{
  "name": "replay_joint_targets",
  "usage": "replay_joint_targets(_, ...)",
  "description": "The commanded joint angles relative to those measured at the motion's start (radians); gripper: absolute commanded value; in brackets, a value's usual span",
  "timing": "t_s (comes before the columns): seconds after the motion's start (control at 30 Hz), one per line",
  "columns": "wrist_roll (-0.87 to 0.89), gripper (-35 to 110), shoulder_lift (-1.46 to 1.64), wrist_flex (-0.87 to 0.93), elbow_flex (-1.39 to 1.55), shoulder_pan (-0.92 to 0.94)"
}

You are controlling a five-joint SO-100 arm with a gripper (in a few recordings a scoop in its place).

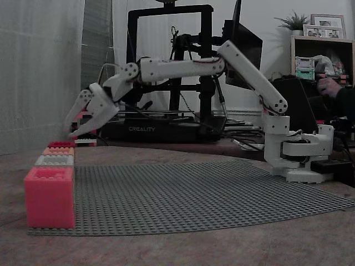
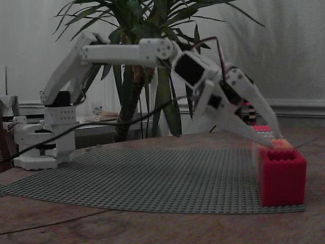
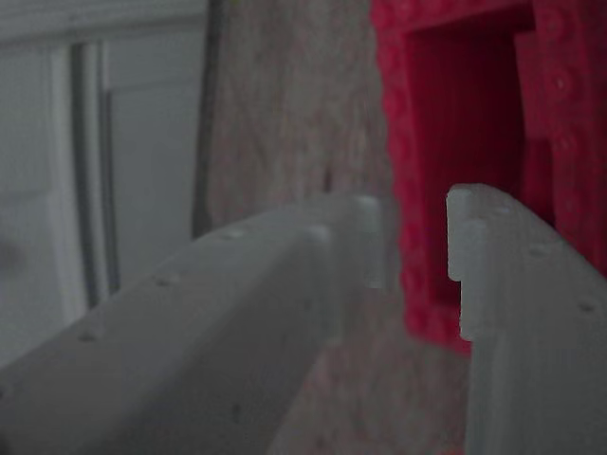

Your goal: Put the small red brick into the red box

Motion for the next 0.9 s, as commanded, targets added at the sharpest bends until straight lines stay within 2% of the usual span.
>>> replay_joint_targets(0.0, -0.006, 0, 0.365, 0.021, 0.175, -0.026)
replay_joint_targets(0.2, -0.008, 0, 0.856, -0.005, 0.707, -0.101)
replay_joint_targets(0.4, -0.005, 0, 1.298, 0.137, 1.203, -0.184)
replay_joint_targets(0.6, 0.101, 0, 1.694, 0.199, 1.654, -0.242)
replay_joint_targets(0.73, 0.141, 0, 1.959, 0.296, 1.841, -0.281)
replay_joint_targets(0.87, 0.179, 0, 2.169, 0.454, 1.902, -0.291)
